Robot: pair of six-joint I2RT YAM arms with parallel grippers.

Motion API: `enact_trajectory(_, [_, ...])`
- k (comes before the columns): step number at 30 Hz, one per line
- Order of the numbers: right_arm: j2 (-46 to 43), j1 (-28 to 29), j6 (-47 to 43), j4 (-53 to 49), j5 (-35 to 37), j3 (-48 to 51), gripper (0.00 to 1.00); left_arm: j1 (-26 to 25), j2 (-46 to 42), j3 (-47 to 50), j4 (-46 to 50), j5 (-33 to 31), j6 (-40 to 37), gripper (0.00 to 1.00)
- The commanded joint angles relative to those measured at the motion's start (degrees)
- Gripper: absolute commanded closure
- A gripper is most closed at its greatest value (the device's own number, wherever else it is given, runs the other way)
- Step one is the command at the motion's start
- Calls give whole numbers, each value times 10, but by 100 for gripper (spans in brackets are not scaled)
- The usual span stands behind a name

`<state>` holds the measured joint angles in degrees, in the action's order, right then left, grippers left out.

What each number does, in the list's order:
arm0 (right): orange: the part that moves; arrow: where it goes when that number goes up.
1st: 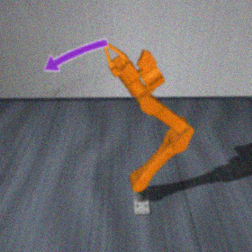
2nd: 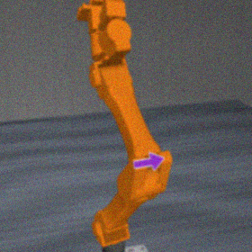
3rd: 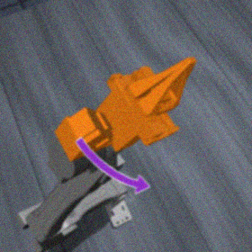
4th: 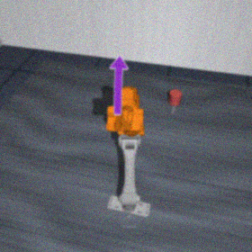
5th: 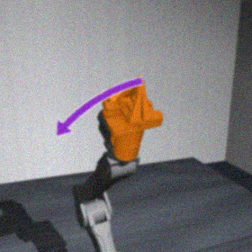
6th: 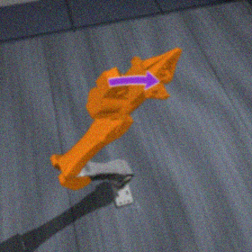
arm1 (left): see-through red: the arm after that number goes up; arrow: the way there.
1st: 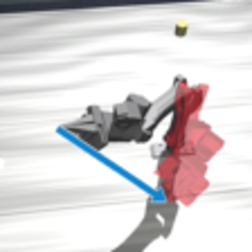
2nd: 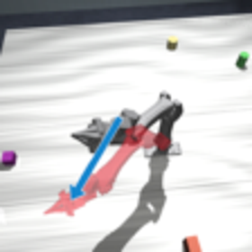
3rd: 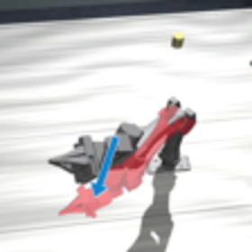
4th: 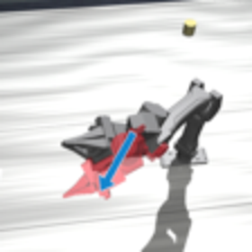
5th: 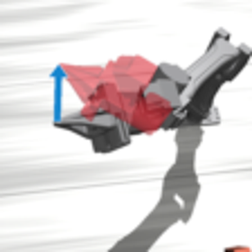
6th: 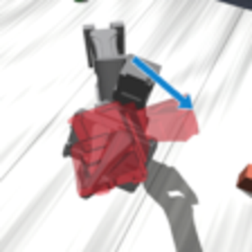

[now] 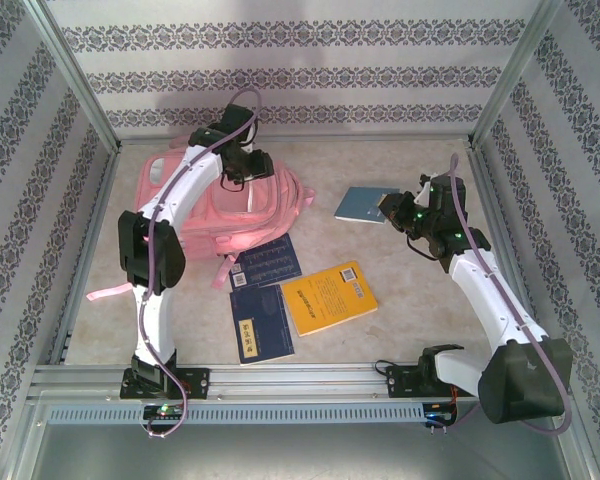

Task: Pack the student bag
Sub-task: Open the student bag at the center of the table.

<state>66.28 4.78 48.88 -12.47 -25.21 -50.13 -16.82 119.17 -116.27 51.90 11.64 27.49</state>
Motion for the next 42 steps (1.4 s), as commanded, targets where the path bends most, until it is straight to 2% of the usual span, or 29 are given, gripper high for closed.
enact_trajectory(1, [-4, 7, -16, 8, -2, -18, 100, 15, 4, -15, 39, -34, -27, 51])
enact_trajectory(5, [8, 8, -13, 18, -10, -16, 100, 21, 19, -5, 28, -13, -19, 52])
enact_trajectory(14, [28, 15, -12, 30, -25, -18, 100, 21, 52, 14, -31, 99, 18, 63])
enact_trajectory(18, [34, 17, -11, 35, -27, -17, 100, 21, 63, 13, -44, 116, 24, 75])
enact_trajectory(23, [32, 22, -11, 34, -27, -20, 100, 21, 80, -23, 1, 70, 5, 100])
enact_trajectory(31, [7, 35, -29, 14, 16, -34, 100, 11, 24, -95, 13, 114, -18, 100])
enact_trajectory(37, [8, 48, -30, 17, 6, -57, 100, 11, -21, -162, 27, 173, -9, 100])
enact_trajectory(42, [23, 49, -46, 12, -25, -88, 100, 11, -68, -147, 7, 235, -13, 100])
